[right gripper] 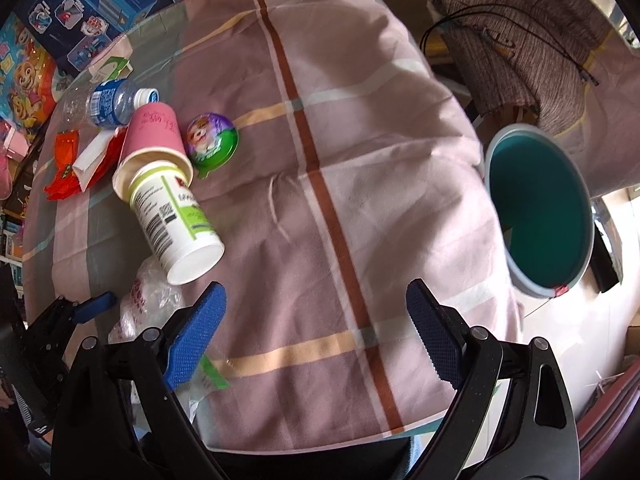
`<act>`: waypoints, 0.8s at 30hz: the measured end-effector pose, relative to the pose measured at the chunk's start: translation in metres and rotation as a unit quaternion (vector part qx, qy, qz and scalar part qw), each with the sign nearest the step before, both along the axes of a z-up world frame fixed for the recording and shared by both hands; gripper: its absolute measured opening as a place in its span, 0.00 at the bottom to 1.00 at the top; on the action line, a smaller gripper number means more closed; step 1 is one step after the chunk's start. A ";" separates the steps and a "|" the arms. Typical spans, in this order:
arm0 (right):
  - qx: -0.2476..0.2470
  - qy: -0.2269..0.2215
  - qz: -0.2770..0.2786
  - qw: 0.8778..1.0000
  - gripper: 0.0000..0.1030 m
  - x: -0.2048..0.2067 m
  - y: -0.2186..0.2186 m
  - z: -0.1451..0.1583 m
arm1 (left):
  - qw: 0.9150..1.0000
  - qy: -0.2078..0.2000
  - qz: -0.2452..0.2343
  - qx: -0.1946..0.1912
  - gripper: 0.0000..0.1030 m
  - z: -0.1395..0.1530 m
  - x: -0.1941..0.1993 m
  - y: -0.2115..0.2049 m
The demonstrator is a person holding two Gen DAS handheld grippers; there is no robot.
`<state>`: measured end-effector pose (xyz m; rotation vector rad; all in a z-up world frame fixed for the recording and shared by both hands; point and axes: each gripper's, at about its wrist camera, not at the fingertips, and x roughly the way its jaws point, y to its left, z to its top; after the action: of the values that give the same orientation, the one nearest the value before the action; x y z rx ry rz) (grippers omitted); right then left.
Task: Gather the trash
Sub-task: 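Grasp the white plastic bag with the left gripper while the right grasps the snack packet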
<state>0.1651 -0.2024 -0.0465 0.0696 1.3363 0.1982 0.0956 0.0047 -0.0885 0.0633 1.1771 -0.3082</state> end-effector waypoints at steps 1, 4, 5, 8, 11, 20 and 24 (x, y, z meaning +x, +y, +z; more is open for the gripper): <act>0.004 0.005 -0.001 1.000 0.85 -0.003 0.001 -0.002 | 1.000 -0.006 0.001 0.006 0.37 0.001 0.000 0.000; 0.027 0.032 0.000 0.999 0.85 -0.015 0.005 -0.011 | 1.000 -0.003 0.015 -0.020 0.31 0.005 0.003 0.012; 0.039 0.044 0.001 0.998 0.85 -0.020 0.007 -0.014 | 1.000 -0.005 0.023 -0.020 0.31 0.005 0.003 0.017; 0.061 0.060 0.006 0.996 0.85 -0.036 0.015 -0.019 | 0.999 -0.007 0.042 -0.027 0.31 0.008 0.001 0.033; 0.085 0.080 0.012 0.993 0.85 -0.051 0.024 -0.023 | 0.998 -0.014 0.055 -0.033 0.31 0.012 -0.005 0.046; 0.100 0.095 0.033 0.990 0.85 -0.071 0.069 -0.034 | 0.994 -0.026 0.089 -0.050 0.32 0.019 -0.024 0.079; 0.052 0.061 0.056 0.995 0.82 -0.070 0.096 -0.044 | 0.993 -0.024 0.099 -0.051 0.32 0.017 -0.029 0.090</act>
<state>0.0948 -0.1065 -0.0905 0.0963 1.4529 0.3640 0.0663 0.0948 -0.0718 -0.1338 1.1078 -0.1891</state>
